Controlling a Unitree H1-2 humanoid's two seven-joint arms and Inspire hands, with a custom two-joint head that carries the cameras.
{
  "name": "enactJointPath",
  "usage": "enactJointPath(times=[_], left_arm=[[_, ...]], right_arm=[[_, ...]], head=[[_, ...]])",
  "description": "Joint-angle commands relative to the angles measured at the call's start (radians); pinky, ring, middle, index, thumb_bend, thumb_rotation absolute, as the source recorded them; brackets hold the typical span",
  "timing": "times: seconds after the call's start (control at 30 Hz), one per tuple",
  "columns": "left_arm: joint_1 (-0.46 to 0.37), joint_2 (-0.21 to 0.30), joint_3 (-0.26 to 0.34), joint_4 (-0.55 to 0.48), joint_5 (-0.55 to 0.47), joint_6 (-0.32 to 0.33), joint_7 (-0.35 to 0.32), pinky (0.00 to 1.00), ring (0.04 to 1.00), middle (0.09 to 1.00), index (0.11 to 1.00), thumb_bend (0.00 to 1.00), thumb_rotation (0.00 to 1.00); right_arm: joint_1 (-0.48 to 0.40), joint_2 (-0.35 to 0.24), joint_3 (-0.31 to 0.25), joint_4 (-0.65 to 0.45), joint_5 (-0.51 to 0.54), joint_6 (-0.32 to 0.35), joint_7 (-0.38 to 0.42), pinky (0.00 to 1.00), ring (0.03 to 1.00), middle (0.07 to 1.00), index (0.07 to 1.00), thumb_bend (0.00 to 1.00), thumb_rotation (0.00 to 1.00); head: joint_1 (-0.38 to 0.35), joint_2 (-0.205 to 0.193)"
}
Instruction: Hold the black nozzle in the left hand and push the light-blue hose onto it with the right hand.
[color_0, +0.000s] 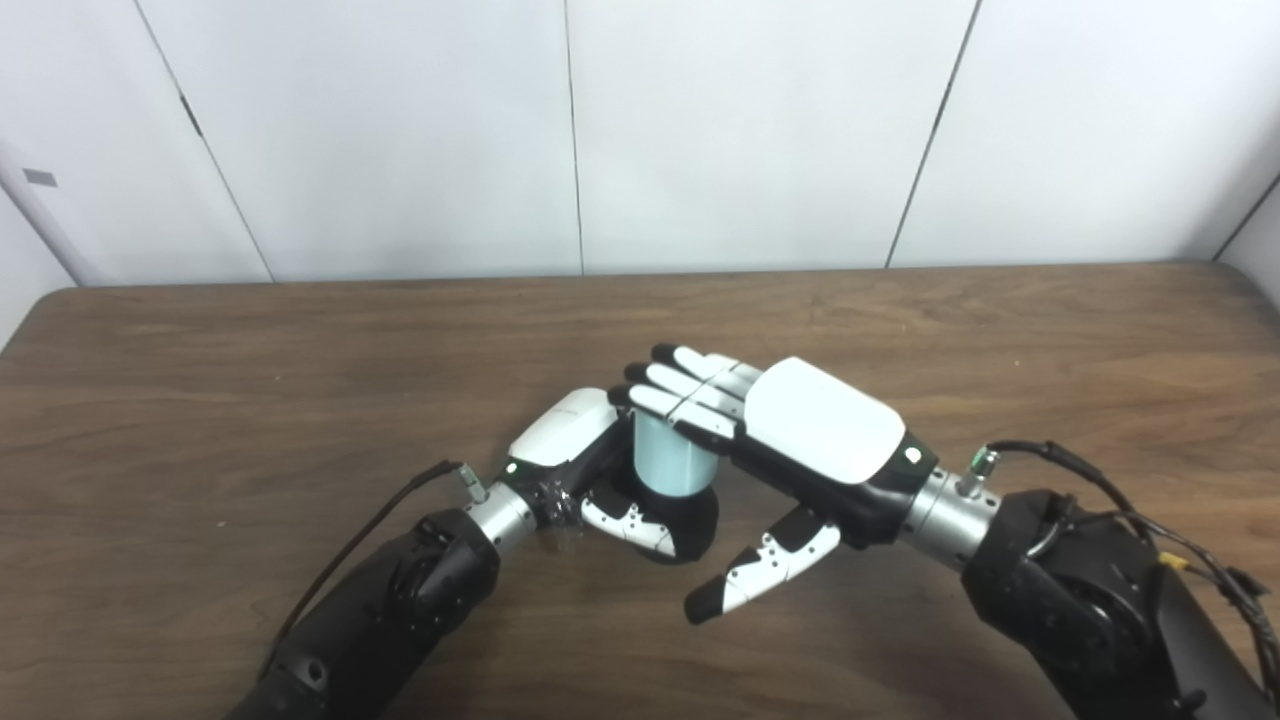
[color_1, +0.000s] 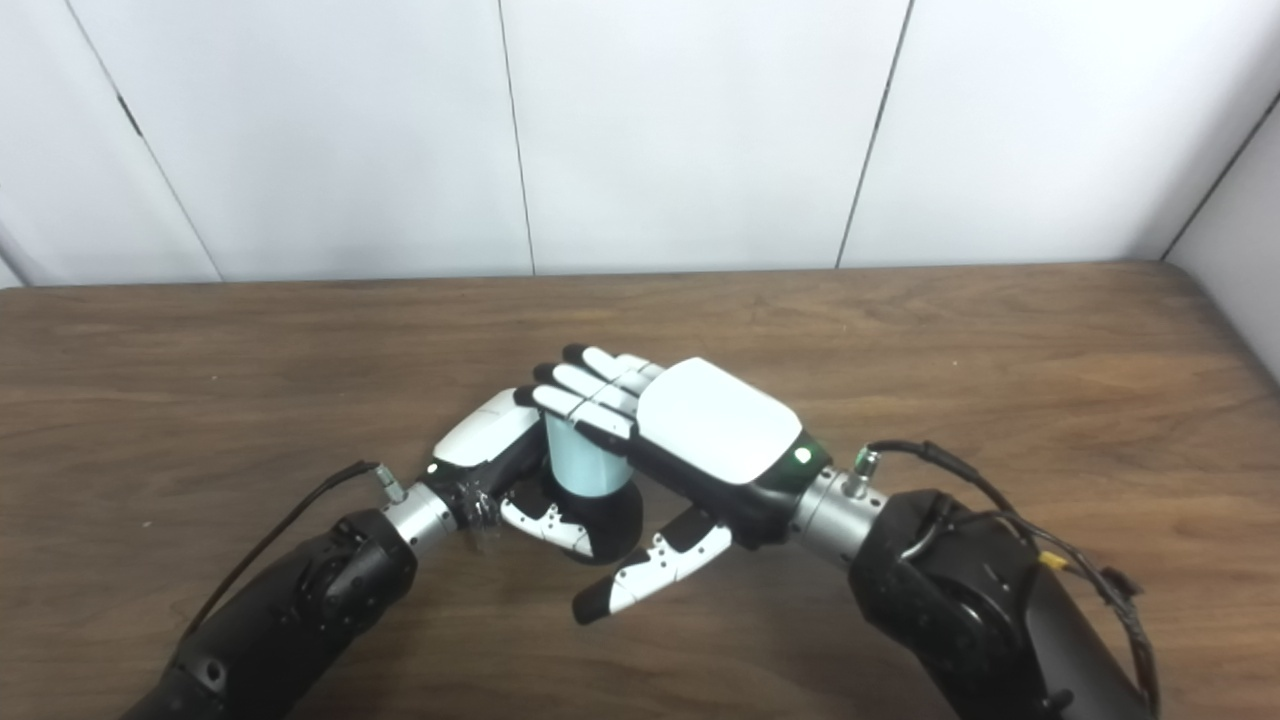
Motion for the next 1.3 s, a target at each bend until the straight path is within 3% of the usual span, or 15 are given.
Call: enactJointPath(times=[0.0,0.37,0.83,1.0,1.27], left_arm=[[0.099,0.044,-0.072,0.093,0.102,0.121,-0.174,0.41,0.438,0.504,0.489,0.50,0.00],[0.100,0.041,-0.071,0.092,0.102,0.118,-0.170,0.41,0.439,0.503,0.489,0.50,0.00],[0.098,0.044,-0.069,0.096,0.100,0.117,-0.170,0.40,0.434,0.504,0.491,0.50,0.00],[0.097,0.046,-0.068,0.098,0.099,0.114,-0.171,0.38,0.429,0.503,0.495,0.50,0.00],[0.097,0.047,-0.069,0.088,0.101,0.120,-0.176,0.38,0.425,0.507,0.495,0.50,0.00]], right_arm=[[0.002,-0.001,0.067,0.024,0.015,-0.018,0.101,0.95,0.994,0.972,0.950,0.78,0.94],[-0.019,-0.007,0.092,0.029,0.003,-0.027,0.106,0.95,0.984,0.959,0.926,0.78,0.92],[0.004,-0.020,0.000,0.029,-0.012,0.027,0.062,0.91,0.981,0.977,0.949,0.72,0.90],[0.039,-0.023,-0.002,0.033,0.000,0.004,0.046,0.89,0.966,0.958,0.919,0.72,0.86],[0.042,-0.019,0.004,0.026,0.006,0.003,0.043,0.92,0.975,0.962,0.927,0.72,0.87]], head=[[0.001,0.001],[0.002,0.004],[0.002,0.008],[0.003,0.010],[0.004,0.014]])
